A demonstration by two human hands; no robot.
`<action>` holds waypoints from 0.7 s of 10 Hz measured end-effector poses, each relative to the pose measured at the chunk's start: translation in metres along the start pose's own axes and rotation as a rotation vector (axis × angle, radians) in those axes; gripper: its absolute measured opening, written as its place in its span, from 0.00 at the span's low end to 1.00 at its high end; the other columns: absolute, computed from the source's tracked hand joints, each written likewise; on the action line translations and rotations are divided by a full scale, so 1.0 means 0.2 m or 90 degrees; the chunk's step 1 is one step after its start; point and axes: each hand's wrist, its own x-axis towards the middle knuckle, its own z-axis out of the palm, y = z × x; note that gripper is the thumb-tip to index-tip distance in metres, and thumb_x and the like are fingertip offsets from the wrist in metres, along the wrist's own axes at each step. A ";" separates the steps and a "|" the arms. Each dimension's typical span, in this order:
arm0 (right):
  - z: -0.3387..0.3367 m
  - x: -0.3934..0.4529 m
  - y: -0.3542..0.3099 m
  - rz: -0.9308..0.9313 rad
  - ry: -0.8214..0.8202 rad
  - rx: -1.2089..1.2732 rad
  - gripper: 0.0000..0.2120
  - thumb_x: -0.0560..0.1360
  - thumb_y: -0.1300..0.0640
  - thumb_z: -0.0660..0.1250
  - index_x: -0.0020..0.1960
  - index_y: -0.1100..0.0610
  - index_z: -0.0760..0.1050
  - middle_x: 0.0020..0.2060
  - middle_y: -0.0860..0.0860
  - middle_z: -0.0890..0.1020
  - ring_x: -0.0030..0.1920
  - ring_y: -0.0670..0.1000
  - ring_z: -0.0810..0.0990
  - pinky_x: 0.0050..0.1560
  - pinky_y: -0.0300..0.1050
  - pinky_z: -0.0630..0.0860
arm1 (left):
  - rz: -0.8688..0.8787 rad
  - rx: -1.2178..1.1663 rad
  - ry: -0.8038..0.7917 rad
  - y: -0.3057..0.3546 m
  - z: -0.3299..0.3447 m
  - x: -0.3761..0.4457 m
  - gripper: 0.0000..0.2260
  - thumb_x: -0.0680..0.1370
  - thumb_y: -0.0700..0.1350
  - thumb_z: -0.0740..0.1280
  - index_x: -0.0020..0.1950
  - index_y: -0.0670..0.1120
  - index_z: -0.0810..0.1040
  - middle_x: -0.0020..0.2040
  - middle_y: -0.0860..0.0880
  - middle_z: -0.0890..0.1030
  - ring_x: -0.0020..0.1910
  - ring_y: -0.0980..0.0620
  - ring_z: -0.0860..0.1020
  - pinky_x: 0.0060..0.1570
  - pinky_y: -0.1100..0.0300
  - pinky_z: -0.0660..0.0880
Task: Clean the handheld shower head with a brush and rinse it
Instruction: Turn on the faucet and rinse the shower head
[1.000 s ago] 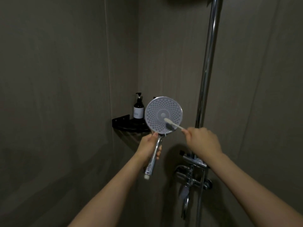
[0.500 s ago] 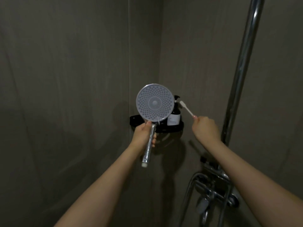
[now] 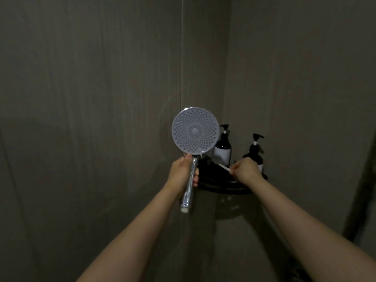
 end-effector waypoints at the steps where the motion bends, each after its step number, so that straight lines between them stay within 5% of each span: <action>1: 0.07 0.13 -0.04 0.053 -0.034 0.024 0.07 0.73 0.66 0.65 0.45 0.70 0.79 0.35 0.60 0.77 0.39 0.55 0.77 0.41 0.45 0.75 | 0.007 0.013 -0.009 0.01 -0.02 0.13 0.15 0.81 0.50 0.55 0.39 0.44 0.69 0.27 0.45 0.72 0.18 0.53 0.69 0.21 0.65 0.68; 2: 0.13 0.21 -0.06 0.102 -0.079 0.056 0.09 0.74 0.66 0.64 0.35 0.61 0.71 0.29 0.54 0.74 0.29 0.49 0.73 0.30 0.38 0.72 | 0.009 0.031 -0.022 0.02 -0.04 0.21 0.14 0.81 0.51 0.55 0.40 0.45 0.70 0.28 0.45 0.73 0.18 0.54 0.69 0.21 0.66 0.68; 3: 0.19 0.25 -0.05 0.126 -0.097 0.083 0.08 0.75 0.67 0.61 0.51 0.67 0.76 0.31 0.55 0.74 0.30 0.51 0.73 0.32 0.39 0.74 | 0.009 0.031 -0.022 0.00 -0.06 0.27 0.14 0.81 0.51 0.55 0.40 0.45 0.70 0.28 0.45 0.72 0.18 0.54 0.68 0.21 0.66 0.67; 4: 0.22 0.29 -0.02 0.140 -0.112 0.036 0.15 0.75 0.68 0.59 0.61 0.71 0.72 0.46 0.62 0.80 0.43 0.56 0.77 0.47 0.46 0.75 | 0.010 0.030 -0.024 -0.01 -0.07 0.30 0.14 0.81 0.51 0.55 0.40 0.45 0.70 0.29 0.44 0.72 0.17 0.55 0.68 0.20 0.67 0.67; 5: 0.22 0.34 -0.04 0.238 -0.088 0.112 0.12 0.79 0.65 0.55 0.59 0.71 0.70 0.64 0.61 0.73 0.57 0.54 0.74 0.59 0.42 0.70 | 0.006 0.024 -0.030 -0.01 -0.06 0.30 0.14 0.81 0.51 0.55 0.39 0.46 0.70 0.29 0.44 0.72 0.18 0.54 0.68 0.21 0.65 0.67; 6: 0.23 0.33 -0.02 0.257 -0.222 0.082 0.07 0.79 0.63 0.59 0.49 0.66 0.72 0.38 0.59 0.82 0.39 0.51 0.70 0.42 0.32 0.74 | 0.008 0.024 -0.041 -0.01 -0.05 0.31 0.14 0.81 0.51 0.55 0.40 0.46 0.71 0.29 0.44 0.72 0.19 0.54 0.69 0.22 0.65 0.68; 7: 0.24 0.33 -0.03 0.285 -0.199 0.047 0.14 0.78 0.63 0.61 0.33 0.62 0.68 0.17 0.53 0.75 0.23 0.48 0.72 0.16 0.32 0.66 | 0.008 0.025 -0.050 -0.01 -0.04 0.31 0.14 0.81 0.51 0.55 0.40 0.46 0.71 0.29 0.44 0.72 0.19 0.54 0.69 0.22 0.65 0.68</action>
